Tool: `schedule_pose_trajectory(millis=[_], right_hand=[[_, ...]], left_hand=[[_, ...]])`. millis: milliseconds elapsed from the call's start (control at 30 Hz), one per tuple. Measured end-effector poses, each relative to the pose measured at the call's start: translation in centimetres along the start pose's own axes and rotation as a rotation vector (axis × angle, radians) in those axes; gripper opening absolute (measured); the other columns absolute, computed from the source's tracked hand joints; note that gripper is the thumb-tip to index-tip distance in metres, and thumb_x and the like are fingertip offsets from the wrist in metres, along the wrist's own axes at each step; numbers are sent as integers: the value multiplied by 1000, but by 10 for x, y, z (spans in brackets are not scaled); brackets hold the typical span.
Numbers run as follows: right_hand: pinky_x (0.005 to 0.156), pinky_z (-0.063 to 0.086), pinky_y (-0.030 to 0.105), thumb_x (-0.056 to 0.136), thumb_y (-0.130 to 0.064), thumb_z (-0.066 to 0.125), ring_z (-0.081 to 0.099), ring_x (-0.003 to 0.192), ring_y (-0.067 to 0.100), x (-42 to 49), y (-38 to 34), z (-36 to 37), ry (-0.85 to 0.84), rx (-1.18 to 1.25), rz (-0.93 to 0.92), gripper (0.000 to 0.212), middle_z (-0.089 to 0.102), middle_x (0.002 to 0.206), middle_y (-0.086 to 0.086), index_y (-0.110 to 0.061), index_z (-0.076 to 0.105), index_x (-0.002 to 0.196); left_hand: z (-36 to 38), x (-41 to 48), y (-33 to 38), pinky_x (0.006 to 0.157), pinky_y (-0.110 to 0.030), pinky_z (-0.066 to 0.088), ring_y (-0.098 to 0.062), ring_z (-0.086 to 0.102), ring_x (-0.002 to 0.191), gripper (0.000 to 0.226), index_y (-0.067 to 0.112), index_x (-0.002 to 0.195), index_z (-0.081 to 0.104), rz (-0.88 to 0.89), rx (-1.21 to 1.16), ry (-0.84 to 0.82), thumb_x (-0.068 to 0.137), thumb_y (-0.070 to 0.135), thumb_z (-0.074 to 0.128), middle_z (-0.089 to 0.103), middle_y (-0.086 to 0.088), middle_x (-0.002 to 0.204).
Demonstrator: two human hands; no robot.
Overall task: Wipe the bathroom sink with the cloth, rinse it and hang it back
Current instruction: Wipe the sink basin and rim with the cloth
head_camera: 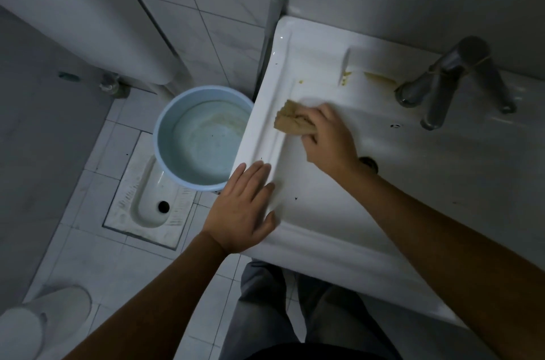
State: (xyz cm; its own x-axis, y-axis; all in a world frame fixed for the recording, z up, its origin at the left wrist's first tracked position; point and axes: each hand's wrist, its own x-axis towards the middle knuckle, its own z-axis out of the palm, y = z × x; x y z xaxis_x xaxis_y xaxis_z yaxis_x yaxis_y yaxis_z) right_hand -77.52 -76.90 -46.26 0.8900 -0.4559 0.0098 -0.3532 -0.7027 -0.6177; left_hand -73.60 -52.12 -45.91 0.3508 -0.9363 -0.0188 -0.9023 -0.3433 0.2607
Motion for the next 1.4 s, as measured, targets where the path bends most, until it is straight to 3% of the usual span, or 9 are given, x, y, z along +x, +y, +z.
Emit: schedule_pose_trajectory(millis=[200,400,567,800,933,1000,1167,1233,1400], right_hand=[[86,48,37,82,-12,54,51,111,31,62,18,-19,260,-169,119,52,53,121,12,-18,54,134],[93,48,40,81,-13,56,54,106,29,59,-11,23,223,-322,32,45,61,115,6,-17,59,126],[79,49,41,77,-8,51,55,99,30,48,10,-2,135,-371,-119,45,62,109,7,-13,62,120],[88,45,41,77,-7,55,53,114,29,47,-6,26,218,-277,19,48,61,123,3,-18,63,123],[82,49,45,78,-5,56,57,103,30,48,-3,15,196,-244,-52,43,64,112,5,-16,67,118],[80,49,46,78,-4,56,57,99,31,43,12,-6,231,-274,1,42,64,108,7,-15,67,117],[102,49,42,93,-15,57,52,124,31,25,63,-47,347,-276,306,46,55,135,9,-19,54,139],[103,45,43,96,-26,54,49,127,32,34,68,-46,330,-342,406,49,52,139,11,-20,47,144],[102,39,48,92,-29,54,48,125,34,54,46,-22,295,-405,394,48,53,139,8,-22,52,139]], left_hand=[[2,-1,-1,122,-56,24,-35,34,149,53,5,127,64,6,-9,6,92,44,54,46,-20,154],[3,-1,-1,122,-56,25,-36,35,149,53,5,126,65,1,7,-6,91,44,56,45,-20,155],[3,-1,-1,124,-55,23,-34,33,150,55,7,128,64,0,8,-32,90,46,60,44,-19,155],[2,0,0,124,-54,22,-35,34,149,55,6,129,64,-5,13,-42,89,45,61,45,-20,155],[2,0,0,122,-57,27,-36,37,148,54,5,127,64,14,11,-32,89,42,58,47,-21,153],[2,0,0,120,-59,28,-37,37,147,55,5,128,64,16,16,-40,89,43,57,46,-22,153],[3,-1,-1,120,-61,27,-37,37,148,55,5,127,64,24,14,-60,91,44,53,46,-22,154],[2,0,0,121,-60,27,-37,37,147,55,5,127,65,28,24,-64,92,45,51,46,-21,154],[2,0,-1,119,-61,28,-38,40,145,54,6,125,66,32,46,-66,90,45,54,48,-21,152]])
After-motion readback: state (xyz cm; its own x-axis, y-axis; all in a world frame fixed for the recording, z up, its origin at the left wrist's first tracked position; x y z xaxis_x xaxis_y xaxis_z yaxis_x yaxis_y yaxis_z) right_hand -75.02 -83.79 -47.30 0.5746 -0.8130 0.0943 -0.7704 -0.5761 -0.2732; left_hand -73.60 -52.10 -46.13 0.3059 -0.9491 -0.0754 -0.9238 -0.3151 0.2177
